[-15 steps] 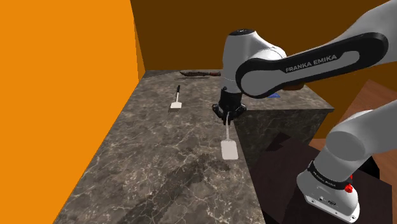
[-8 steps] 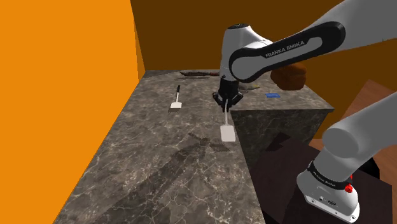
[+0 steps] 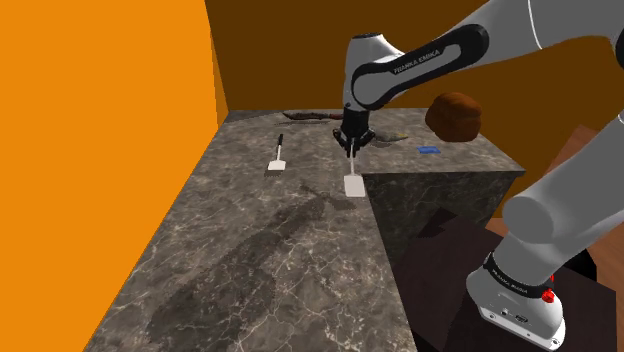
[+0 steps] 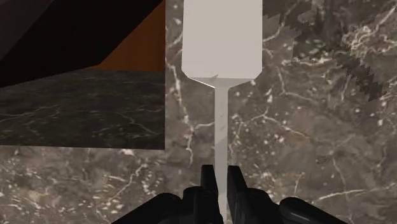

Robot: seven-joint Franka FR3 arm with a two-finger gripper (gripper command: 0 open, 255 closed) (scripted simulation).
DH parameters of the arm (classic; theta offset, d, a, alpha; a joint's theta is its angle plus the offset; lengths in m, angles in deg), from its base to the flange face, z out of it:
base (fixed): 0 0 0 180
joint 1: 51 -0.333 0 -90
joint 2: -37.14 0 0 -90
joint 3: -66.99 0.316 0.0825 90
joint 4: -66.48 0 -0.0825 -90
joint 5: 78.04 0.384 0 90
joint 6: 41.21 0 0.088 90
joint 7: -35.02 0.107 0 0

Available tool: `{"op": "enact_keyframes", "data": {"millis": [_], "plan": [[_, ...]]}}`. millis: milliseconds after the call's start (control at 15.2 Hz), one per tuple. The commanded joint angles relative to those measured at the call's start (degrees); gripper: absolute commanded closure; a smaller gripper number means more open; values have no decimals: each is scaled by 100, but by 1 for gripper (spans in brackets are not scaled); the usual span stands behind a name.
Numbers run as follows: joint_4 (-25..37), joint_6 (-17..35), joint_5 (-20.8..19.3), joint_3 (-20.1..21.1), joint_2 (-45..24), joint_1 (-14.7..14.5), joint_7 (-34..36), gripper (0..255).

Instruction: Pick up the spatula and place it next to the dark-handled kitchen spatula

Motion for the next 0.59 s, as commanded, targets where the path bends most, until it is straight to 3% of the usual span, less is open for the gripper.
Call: {"op": "enact_keyframes", "data": {"millis": [0, 396, 528], "plan": [[337, -58, -220, -67, -325, 133, -67, 255], [1432, -251, -856, -284, -1383, 378, -222, 255], [1487, -205, -926, -310, -1501, 381, -218, 255]]}}
